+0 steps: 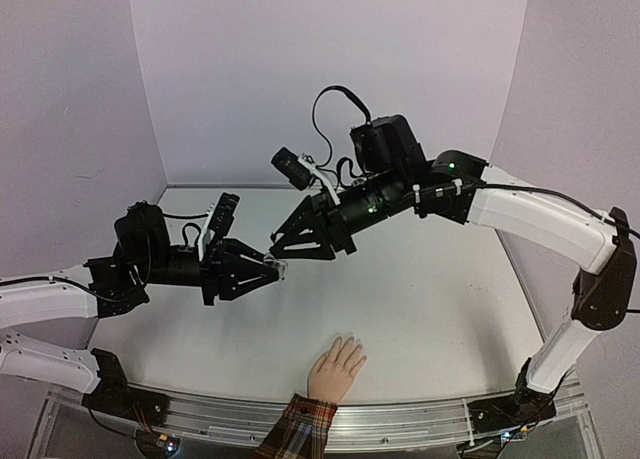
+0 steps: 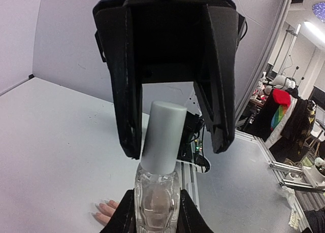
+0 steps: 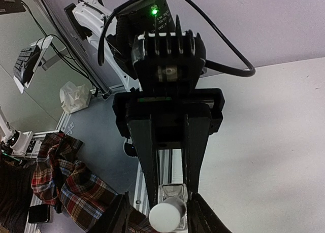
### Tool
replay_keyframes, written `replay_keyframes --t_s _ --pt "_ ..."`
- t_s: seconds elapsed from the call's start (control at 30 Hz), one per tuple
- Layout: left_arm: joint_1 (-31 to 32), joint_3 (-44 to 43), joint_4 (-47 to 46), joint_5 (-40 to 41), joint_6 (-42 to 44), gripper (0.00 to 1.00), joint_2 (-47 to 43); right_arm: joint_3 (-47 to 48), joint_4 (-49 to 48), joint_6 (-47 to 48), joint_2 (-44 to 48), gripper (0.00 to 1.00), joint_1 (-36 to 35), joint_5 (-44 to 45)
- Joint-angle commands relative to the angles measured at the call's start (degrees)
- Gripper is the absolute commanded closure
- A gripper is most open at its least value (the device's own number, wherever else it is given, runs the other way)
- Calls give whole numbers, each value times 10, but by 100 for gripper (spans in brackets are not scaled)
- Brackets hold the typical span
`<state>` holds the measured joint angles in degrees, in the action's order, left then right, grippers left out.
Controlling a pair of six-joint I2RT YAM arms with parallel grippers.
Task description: Paint the nails
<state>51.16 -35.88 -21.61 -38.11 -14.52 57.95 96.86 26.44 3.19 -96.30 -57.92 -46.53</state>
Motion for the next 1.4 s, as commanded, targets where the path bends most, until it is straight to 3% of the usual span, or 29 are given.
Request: replay_keyframes --t_s 0.0,0.23,0.4,0.5,0.7,0.8,0.93,1.03,1.1,1.17,1.27,1.37 --pt "-1 -23 -35 -43 -4 100 7 31 -7 -3 -12 64 0 -31" --pt "-1 -26 -41 -35 -8 100 8 37 -6 -9 -24 82 0 -48" --pt "-2 -30 -29 25 -12 100 -3 29 -8 -12 -30 93 -1 -50" --pt "-2 -34 -19 90 -19 100 -13 16 -20 -20 -35 100 -3 -36" --pt "-1 -57 17 257 -30 100 -21 -33 -107 -95 -42 100 -19 59" --pt "-1 -80 51 388 -15 100 0 -31 -129 -151 -65 100 -36 194" --pt "-1 -102 63 540 14 100 65 -1 -108 -315 -104 100 -98 582" --pt "0 -117 55 561 27 100 110 57 -64 -390 -145 100 -125 679" --pt "1 -114 44 542 23 100 121 84 -49 -405 -158 100 -129 686" --pt "2 -105 40 521 22 100 122 98 -36 -397 -156 95 -129 688" --pt "2 -88 45 487 21 100 109 86 -30 -370 -129 74 -122 684" --pt "2 -71 64 440 19 100 86 54 -34 -323 -87 52 -95 608"
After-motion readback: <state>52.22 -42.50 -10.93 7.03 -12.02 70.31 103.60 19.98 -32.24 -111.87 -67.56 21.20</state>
